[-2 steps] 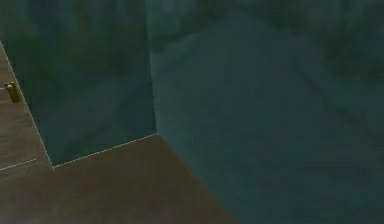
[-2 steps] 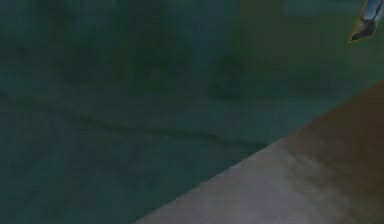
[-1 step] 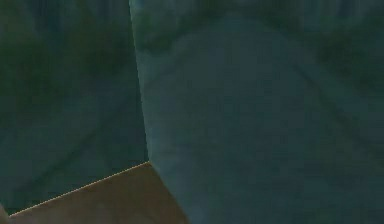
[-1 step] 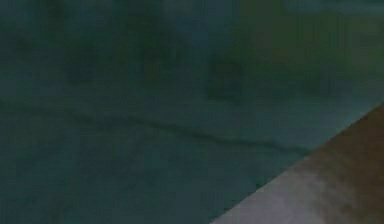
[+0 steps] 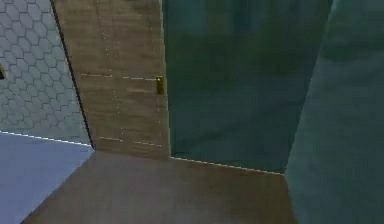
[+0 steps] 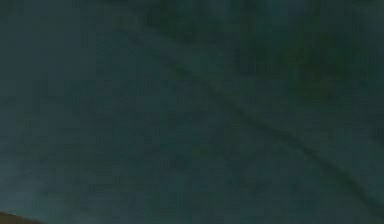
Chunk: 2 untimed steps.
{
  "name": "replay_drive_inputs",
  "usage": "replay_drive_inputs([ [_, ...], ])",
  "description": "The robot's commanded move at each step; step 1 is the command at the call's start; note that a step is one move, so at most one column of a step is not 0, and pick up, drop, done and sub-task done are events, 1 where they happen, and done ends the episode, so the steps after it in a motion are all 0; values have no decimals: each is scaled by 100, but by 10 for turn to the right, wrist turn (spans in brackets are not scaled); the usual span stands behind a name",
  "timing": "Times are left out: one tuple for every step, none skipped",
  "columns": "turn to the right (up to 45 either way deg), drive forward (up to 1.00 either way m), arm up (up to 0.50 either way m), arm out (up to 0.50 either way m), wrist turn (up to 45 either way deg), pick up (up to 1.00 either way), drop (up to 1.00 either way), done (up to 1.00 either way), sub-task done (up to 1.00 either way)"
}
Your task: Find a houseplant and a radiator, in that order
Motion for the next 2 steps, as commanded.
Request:
replay_drive_inputs([
  [-360, 0, 0, 0, 0, 0, 0, 0, 0],
  [0, 60, 0, 0, 0, 0, 0, 0, 0],
])
